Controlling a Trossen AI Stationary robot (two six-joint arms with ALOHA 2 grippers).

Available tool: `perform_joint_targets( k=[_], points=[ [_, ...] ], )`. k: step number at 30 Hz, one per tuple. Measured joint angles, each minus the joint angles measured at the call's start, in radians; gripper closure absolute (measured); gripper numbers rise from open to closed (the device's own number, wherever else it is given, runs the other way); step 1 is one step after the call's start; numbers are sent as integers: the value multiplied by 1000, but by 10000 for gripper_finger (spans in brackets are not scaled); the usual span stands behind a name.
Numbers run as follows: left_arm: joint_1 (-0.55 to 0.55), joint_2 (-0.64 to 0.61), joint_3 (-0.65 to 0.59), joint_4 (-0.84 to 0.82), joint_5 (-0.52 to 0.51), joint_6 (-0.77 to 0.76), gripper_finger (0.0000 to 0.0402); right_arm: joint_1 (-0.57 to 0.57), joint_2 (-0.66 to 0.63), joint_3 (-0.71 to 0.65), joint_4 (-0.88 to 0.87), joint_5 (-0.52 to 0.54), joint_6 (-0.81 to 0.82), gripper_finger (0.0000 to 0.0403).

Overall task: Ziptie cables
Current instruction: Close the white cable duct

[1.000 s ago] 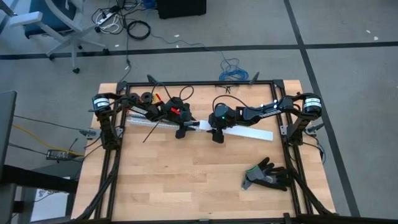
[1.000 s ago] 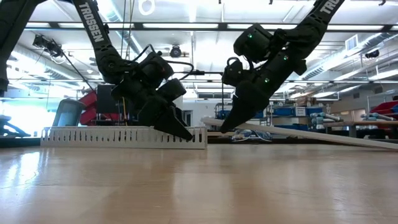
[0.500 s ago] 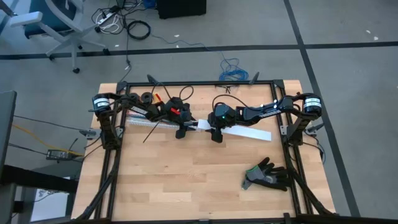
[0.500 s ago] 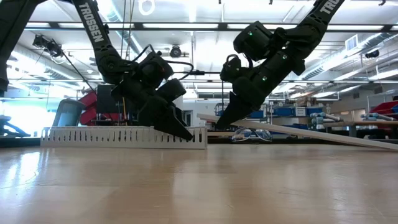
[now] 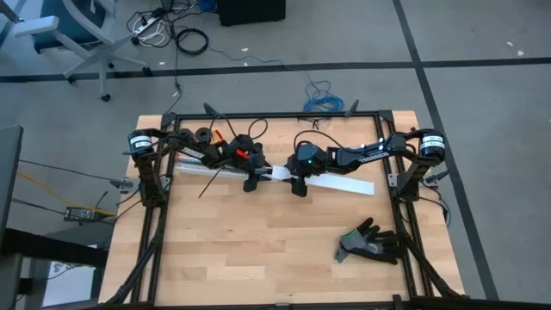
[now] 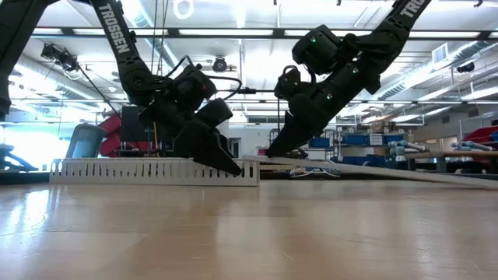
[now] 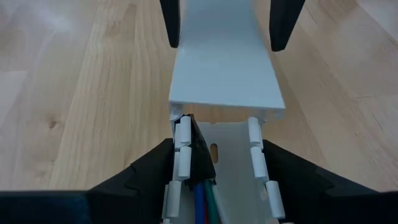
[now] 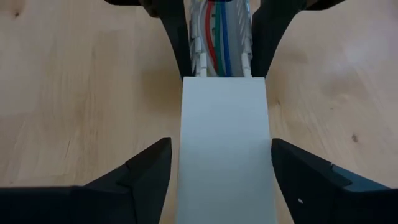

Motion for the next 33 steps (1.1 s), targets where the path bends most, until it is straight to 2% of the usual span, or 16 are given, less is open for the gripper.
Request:
perform_joint_targets(
  k=[11, 24, 29, 33],
  points=[
    [0, 0, 0, 0, 1, 0, 172, 0, 0, 0, 1, -1, 0, 129],
    [0, 0, 1, 0, 1, 0, 172, 1, -1, 0, 97, -37, 9, 146],
    [0, 0, 1, 0, 2, 0, 172, 1, -1, 0, 116, -19, 66, 189],
    [0, 0, 1, 0, 2, 0, 172, 1, -2, 0, 180, -19, 70, 262]
  ],
)
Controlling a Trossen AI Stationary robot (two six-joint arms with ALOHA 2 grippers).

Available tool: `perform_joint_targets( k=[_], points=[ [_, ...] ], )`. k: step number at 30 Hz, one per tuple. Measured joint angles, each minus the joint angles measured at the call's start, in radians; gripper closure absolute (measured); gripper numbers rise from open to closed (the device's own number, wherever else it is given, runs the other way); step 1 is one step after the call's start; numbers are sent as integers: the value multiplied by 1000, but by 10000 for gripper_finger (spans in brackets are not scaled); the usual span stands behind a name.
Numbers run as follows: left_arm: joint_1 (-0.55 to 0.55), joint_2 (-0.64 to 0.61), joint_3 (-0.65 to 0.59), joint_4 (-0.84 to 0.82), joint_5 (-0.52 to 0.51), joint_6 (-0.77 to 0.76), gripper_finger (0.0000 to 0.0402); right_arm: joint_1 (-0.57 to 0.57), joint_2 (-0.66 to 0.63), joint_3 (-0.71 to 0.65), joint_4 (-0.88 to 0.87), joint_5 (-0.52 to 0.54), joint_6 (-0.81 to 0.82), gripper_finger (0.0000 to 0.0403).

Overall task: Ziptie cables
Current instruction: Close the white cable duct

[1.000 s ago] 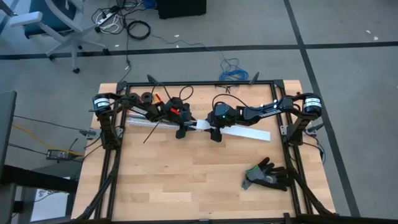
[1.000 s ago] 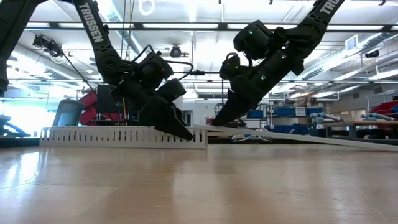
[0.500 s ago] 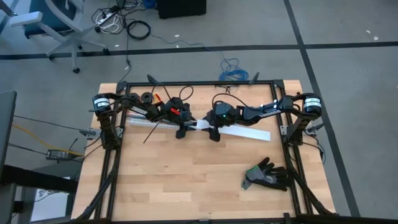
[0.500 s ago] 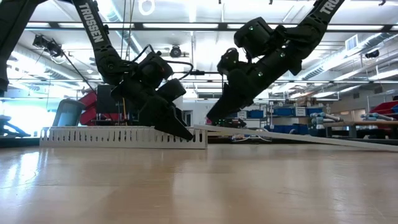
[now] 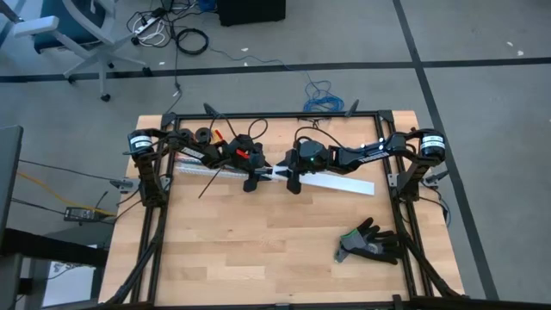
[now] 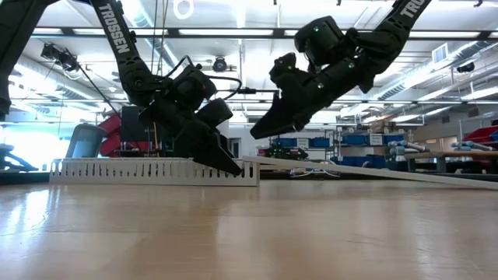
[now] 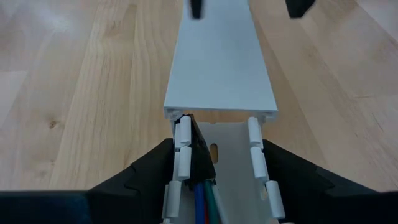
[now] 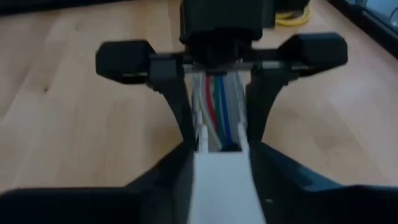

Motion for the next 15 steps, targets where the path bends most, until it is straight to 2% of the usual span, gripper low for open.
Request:
perform_joint_targets(
  k=[6, 12, 15],
  points=[
    [0, 0, 0, 0, 0, 0, 172, 1, 0, 0, 15, 0, 0, 386],
    [0, 1, 0, 11, -2, -2, 172, 3, 0, 0, 14, 0, 57, 390],
    [-1, 1, 0, 22, -36, -11, 171, 11, 0, 0, 17, 1, 53, 400]
  ],
)
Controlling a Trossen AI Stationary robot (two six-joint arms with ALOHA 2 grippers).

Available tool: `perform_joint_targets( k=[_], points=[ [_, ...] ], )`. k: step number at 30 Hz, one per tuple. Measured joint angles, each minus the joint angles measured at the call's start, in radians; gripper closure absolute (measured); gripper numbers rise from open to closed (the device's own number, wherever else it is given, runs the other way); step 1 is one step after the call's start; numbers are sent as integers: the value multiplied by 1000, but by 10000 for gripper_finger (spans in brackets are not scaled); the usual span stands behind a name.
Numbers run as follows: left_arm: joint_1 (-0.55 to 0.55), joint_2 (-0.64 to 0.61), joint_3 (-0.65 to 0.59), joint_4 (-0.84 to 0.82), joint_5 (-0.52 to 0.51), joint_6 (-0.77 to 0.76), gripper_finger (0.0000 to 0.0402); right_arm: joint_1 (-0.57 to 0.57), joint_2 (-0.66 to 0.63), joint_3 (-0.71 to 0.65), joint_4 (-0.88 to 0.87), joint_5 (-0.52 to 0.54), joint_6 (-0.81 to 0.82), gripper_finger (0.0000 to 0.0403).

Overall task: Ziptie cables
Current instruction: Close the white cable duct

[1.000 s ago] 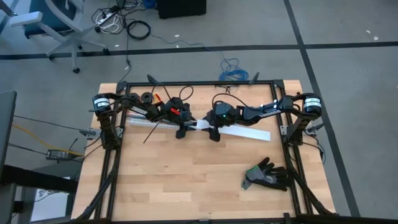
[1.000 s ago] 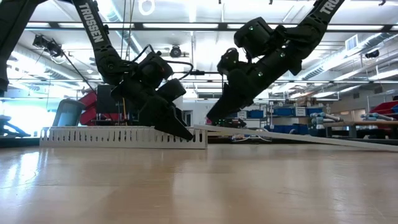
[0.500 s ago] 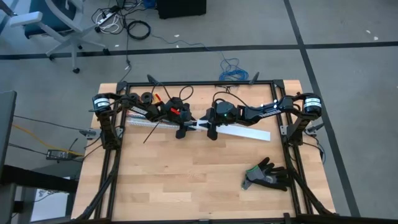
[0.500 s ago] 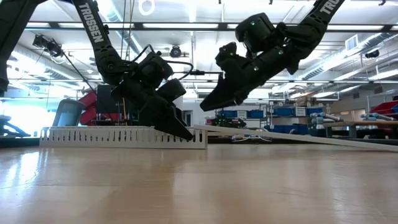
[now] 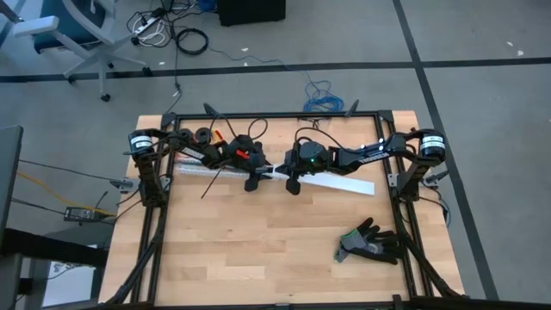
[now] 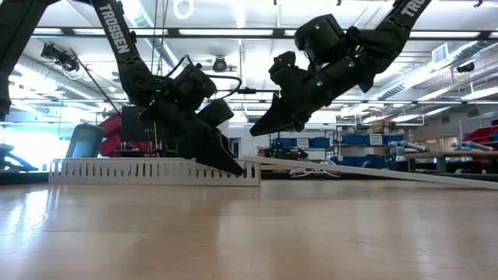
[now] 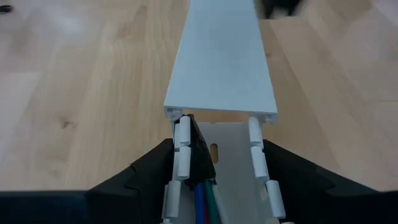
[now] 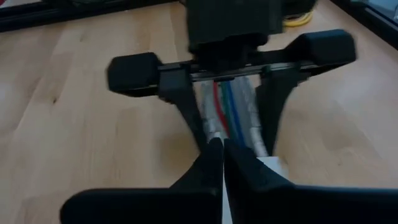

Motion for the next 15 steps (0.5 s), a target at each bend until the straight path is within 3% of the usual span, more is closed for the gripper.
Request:
perform_joint_targets(
  k=[9, 15],
  points=[
    [0, 1, 0, -11, -30, 1, 131, 7, 0, 0, 0, 1, -1, 402],
    [1, 3, -3, -27, -31, 4, 120, 3, 0, 0, -29, 61, 5, 402]
  ],
)
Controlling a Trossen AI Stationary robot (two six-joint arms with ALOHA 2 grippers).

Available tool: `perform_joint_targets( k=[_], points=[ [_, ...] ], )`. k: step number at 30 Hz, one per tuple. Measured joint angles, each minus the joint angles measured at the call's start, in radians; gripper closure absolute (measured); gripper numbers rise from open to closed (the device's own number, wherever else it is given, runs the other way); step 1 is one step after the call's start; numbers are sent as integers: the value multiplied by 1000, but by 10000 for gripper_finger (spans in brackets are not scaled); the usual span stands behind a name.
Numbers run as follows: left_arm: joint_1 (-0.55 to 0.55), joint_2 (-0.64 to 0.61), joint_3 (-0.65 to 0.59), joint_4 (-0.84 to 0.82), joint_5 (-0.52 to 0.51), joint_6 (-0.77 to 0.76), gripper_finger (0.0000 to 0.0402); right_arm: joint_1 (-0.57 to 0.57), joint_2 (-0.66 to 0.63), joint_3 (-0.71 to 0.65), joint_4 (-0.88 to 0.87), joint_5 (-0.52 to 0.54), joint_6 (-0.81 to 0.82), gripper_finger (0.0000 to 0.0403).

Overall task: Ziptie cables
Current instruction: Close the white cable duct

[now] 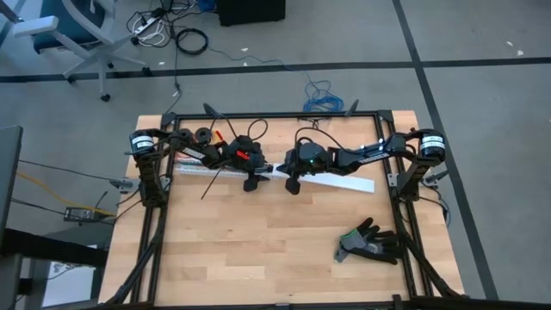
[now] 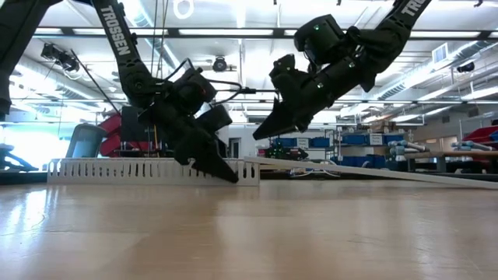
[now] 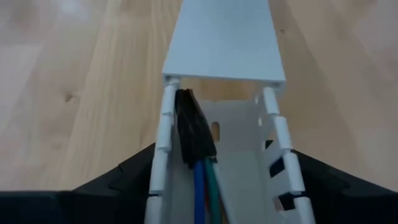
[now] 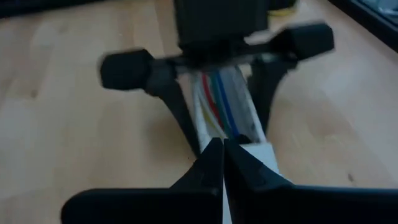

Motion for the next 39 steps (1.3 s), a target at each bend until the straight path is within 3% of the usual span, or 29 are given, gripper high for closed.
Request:
perform_joint_targets(
  k=[18, 29, 39],
  points=[
    [1, -58, 2, -74, 44, 10, 121, -8, 1, 0, -25, 2, 19, 403],
    [1, -61, 5, -108, 46, 27, 180, -9, 1, 0, -24, 2, 20, 403],
    [1, -60, 5, -108, 45, 26, 185, -9, 21, 0, -81, 1, 57, 403]
  ],
)
